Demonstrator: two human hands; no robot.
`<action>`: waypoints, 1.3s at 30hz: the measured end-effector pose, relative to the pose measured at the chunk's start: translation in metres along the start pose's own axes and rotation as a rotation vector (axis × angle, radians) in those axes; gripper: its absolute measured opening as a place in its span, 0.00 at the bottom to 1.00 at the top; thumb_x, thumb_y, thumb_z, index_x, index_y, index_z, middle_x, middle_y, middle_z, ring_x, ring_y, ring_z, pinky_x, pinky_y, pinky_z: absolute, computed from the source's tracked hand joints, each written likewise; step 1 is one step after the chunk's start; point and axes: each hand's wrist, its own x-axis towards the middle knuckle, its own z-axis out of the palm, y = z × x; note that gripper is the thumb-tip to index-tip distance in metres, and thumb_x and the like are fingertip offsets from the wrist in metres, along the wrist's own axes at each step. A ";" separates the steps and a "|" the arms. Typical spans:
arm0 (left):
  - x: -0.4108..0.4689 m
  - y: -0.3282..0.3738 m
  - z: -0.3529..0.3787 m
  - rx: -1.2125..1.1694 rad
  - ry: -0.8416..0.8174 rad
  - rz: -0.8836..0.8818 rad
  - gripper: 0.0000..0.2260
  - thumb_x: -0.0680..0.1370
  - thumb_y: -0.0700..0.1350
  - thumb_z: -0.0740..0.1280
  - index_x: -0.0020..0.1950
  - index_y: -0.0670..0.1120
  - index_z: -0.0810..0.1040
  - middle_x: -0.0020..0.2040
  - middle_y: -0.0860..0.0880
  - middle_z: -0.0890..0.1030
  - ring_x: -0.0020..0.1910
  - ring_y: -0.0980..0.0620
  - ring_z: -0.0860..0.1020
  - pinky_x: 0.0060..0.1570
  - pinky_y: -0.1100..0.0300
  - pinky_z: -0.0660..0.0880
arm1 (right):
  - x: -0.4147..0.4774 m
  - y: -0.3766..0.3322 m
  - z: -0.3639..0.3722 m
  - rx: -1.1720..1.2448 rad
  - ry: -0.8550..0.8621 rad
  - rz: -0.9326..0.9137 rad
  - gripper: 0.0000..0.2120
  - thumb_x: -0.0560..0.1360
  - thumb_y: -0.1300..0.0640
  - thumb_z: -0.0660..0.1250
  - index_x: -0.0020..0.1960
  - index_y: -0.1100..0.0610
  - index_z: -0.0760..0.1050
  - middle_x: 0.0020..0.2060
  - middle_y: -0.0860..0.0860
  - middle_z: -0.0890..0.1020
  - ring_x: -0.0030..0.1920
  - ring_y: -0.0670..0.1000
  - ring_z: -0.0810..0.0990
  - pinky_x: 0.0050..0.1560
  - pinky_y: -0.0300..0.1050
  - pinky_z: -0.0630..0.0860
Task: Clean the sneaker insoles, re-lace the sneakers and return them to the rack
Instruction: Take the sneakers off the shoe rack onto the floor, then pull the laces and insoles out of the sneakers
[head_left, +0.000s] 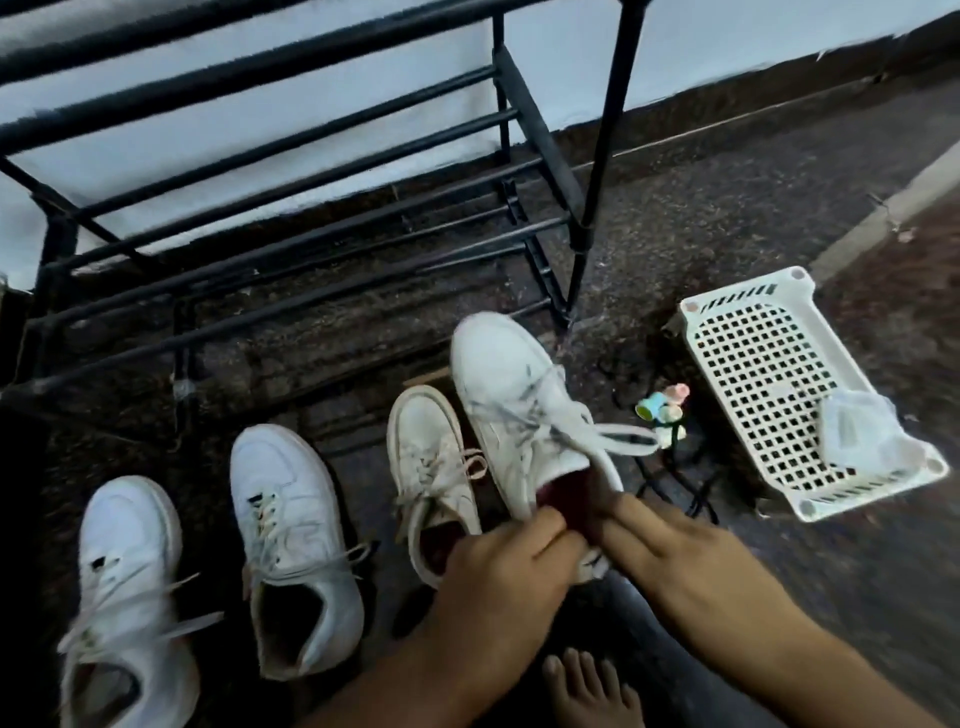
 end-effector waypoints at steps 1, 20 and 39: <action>-0.004 -0.005 0.018 -0.024 -0.035 -0.016 0.03 0.74 0.45 0.62 0.44 0.50 0.76 0.41 0.51 0.78 0.33 0.51 0.78 0.26 0.56 0.76 | -0.007 0.004 0.016 0.018 -0.038 0.021 0.21 0.69 0.58 0.55 0.62 0.55 0.68 0.58 0.48 0.71 0.39 0.51 0.80 0.28 0.37 0.76; 0.004 -0.050 0.112 -0.305 -0.034 -0.104 0.10 0.77 0.46 0.63 0.57 0.46 0.77 0.59 0.50 0.76 0.48 0.51 0.80 0.44 0.60 0.78 | -0.004 0.055 0.065 0.230 0.195 0.343 0.12 0.76 0.51 0.61 0.48 0.56 0.80 0.44 0.48 0.80 0.31 0.47 0.77 0.30 0.38 0.72; 0.054 -0.045 0.095 -0.483 -0.038 -0.595 0.26 0.75 0.41 0.67 0.72 0.51 0.67 0.67 0.47 0.68 0.62 0.48 0.71 0.59 0.58 0.68 | 0.028 0.091 0.068 0.864 0.008 0.747 0.06 0.77 0.62 0.66 0.41 0.61 0.76 0.31 0.48 0.79 0.30 0.38 0.75 0.35 0.29 0.70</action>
